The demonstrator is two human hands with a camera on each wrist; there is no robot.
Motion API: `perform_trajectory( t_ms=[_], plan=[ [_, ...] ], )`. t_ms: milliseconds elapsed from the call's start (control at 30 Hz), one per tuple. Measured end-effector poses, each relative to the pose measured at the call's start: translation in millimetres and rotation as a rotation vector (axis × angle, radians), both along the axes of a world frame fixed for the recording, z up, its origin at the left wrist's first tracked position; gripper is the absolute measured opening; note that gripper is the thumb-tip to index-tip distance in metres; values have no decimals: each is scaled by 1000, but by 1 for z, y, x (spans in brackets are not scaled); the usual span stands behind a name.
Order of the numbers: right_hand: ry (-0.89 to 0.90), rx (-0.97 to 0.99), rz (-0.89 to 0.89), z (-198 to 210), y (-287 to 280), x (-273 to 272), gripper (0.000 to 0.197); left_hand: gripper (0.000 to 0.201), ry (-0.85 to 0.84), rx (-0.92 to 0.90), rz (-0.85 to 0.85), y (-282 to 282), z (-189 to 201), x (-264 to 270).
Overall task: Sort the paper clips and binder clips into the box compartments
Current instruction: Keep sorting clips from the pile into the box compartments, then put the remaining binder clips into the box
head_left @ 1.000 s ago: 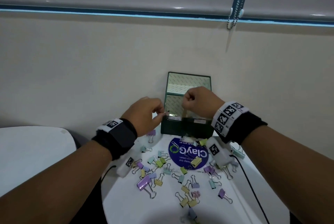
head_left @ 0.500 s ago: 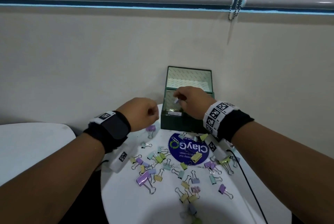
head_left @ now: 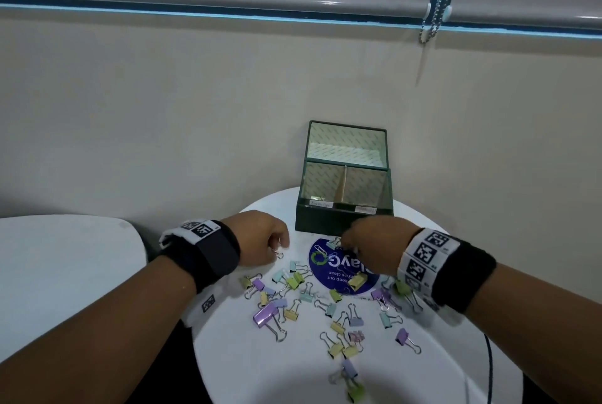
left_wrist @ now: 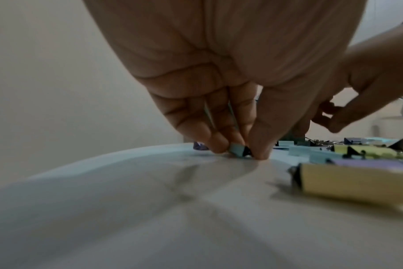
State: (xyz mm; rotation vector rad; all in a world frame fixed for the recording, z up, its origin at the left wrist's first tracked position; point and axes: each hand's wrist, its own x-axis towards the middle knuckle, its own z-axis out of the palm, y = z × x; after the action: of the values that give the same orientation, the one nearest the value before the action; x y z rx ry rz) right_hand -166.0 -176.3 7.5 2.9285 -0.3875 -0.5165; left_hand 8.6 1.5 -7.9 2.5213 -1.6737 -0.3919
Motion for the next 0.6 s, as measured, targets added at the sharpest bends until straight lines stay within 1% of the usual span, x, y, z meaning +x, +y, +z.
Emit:
perform_trajectory(
  t_ms=[67,100,133,200,267,300,367,400,467,533,567,600],
  plan=[
    [4,-32,14,-8,-2,0,52,33,16,-49,6,1,-1,1],
    [-13,-25,6,-10,-4,0,50,33,18,-75,0,2,-1,2],
    [-33,-12,-9,-12,-4,0,45,31,21,-95,-12,2,-1,1],
    [-90,18,-22,-12,-4,-1,30,25,29,-119,-51,2,0,-1],
    [-181,75,-32,-9,-2,-1,13,28,51,-138,-86,2,-1,-2],
    [-216,124,-54,-7,-1,0,14,31,68,-152,-99,2,-2,-2],
    [-224,213,-82,-2,2,3,29,36,95,-157,-112,1,-2,-2],
    [-212,232,-79,0,5,5,32,34,103,-142,-110,1,-1,-3],
    [-185,241,-81,2,10,7,31,28,109,-112,-94,0,0,-4],
    [-188,230,-87,2,12,10,26,22,97,-104,-92,2,1,-8],
    [-180,217,-89,2,12,12,25,22,88,-97,-105,3,0,-9],
    [-169,197,-85,1,12,15,30,26,85,-82,-117,4,-1,-11]
  ],
)
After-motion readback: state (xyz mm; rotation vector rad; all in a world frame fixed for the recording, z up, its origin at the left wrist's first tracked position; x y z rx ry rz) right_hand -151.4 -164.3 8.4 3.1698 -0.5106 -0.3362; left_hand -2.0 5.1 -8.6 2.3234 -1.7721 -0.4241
